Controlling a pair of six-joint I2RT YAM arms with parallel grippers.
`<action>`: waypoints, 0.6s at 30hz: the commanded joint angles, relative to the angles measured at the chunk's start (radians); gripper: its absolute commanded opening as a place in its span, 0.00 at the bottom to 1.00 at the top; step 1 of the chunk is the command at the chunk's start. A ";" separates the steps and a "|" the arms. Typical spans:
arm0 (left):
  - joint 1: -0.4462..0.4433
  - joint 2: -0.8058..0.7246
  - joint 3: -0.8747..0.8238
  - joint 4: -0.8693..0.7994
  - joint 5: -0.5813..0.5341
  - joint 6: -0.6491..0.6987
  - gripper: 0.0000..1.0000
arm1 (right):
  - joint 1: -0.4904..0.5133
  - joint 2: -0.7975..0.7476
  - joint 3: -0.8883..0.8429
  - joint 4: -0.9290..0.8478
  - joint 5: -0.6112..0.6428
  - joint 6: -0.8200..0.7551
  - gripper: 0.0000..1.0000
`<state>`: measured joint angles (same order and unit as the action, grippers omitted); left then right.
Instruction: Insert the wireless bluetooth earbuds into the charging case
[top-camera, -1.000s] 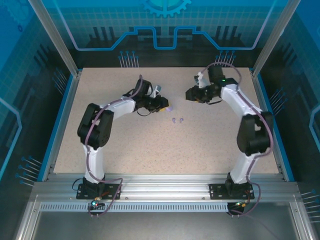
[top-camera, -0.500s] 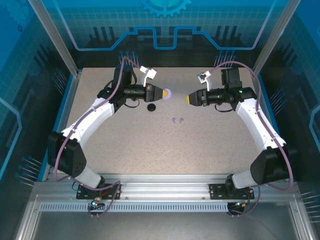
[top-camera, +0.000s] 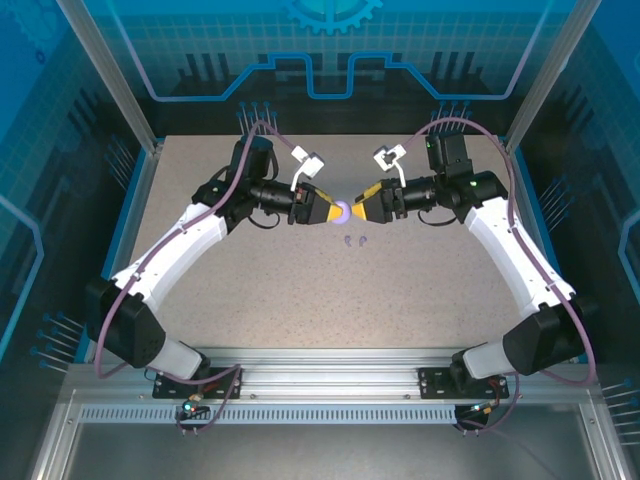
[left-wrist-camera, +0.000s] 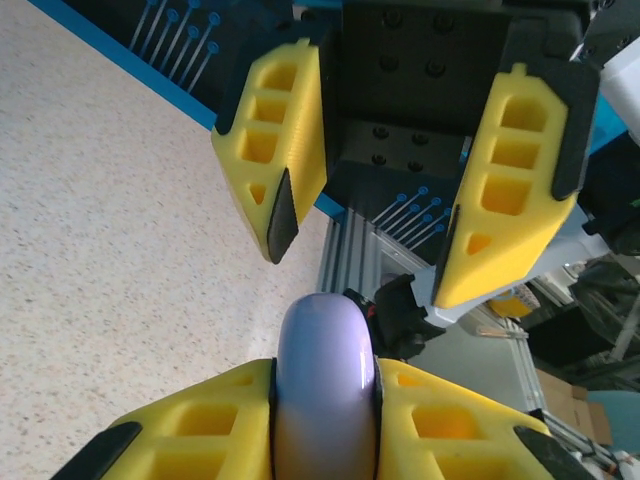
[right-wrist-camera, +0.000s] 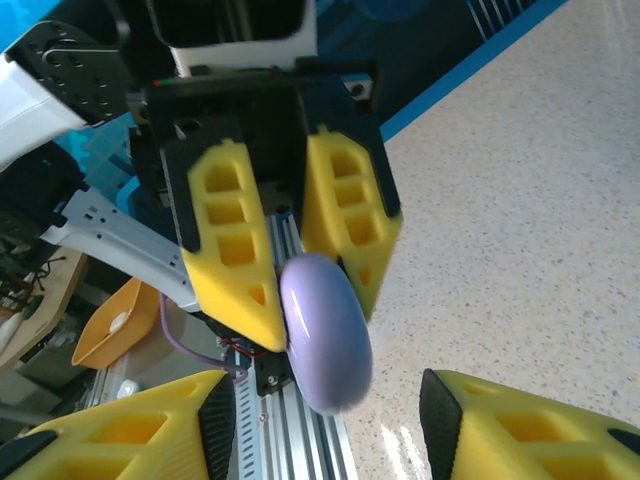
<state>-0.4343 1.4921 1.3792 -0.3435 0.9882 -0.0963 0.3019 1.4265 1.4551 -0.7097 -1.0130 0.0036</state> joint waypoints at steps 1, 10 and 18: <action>-0.007 -0.016 0.054 -0.047 0.060 0.050 0.24 | 0.031 0.011 0.050 -0.062 -0.057 -0.057 0.54; -0.012 -0.016 0.078 -0.071 0.077 0.067 0.25 | 0.051 0.040 0.071 -0.124 -0.078 -0.115 0.51; -0.020 -0.007 0.096 -0.088 0.092 0.078 0.25 | 0.071 0.058 0.092 -0.157 -0.104 -0.150 0.39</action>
<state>-0.4435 1.4921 1.4380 -0.4061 1.0382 -0.0486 0.3588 1.4742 1.5051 -0.8291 -1.0779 -0.1173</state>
